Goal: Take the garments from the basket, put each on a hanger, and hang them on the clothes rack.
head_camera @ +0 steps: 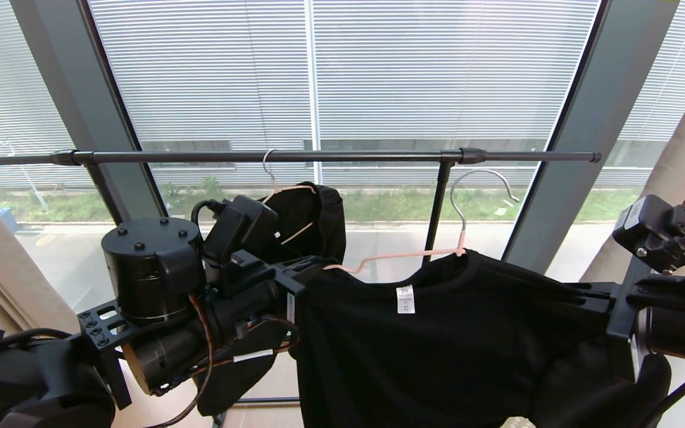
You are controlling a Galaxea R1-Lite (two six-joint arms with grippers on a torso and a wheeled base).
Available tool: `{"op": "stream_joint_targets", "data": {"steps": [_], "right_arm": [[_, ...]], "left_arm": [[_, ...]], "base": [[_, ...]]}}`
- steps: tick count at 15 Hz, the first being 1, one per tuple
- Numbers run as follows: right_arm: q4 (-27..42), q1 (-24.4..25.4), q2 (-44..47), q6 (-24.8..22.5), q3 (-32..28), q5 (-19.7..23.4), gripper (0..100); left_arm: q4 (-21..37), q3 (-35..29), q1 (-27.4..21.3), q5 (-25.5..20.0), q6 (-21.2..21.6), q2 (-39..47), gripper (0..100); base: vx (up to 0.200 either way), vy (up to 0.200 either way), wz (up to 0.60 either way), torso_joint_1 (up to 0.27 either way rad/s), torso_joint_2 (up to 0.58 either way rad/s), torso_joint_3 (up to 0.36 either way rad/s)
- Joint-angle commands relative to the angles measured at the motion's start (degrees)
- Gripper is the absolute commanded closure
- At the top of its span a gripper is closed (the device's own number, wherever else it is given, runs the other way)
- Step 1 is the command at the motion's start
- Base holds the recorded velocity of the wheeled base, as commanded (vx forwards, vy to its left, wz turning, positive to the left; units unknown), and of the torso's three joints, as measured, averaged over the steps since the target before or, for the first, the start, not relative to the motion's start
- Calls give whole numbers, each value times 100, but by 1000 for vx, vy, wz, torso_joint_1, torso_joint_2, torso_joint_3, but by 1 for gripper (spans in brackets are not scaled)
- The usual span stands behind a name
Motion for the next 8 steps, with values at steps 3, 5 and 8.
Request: {"op": "stream_joint_targets", "data": {"steps": [3,5,8], "right_arm": [[-336,-31,35,-12,347,-142,100],[-301,-251,-422,-30,338,-142,100],[-336,-471,-571,-21,329,-142,100]], "left_arm": [[721,-453,-37,132,7,-199,100],[1143,-647,121,396,69,-190,100],[1301,-700,165,466,306,-181,100]], "base": [[0,0,0,0,0,0],[0,0,0,0,0,0],[0,0,0,0,0,0]]}}
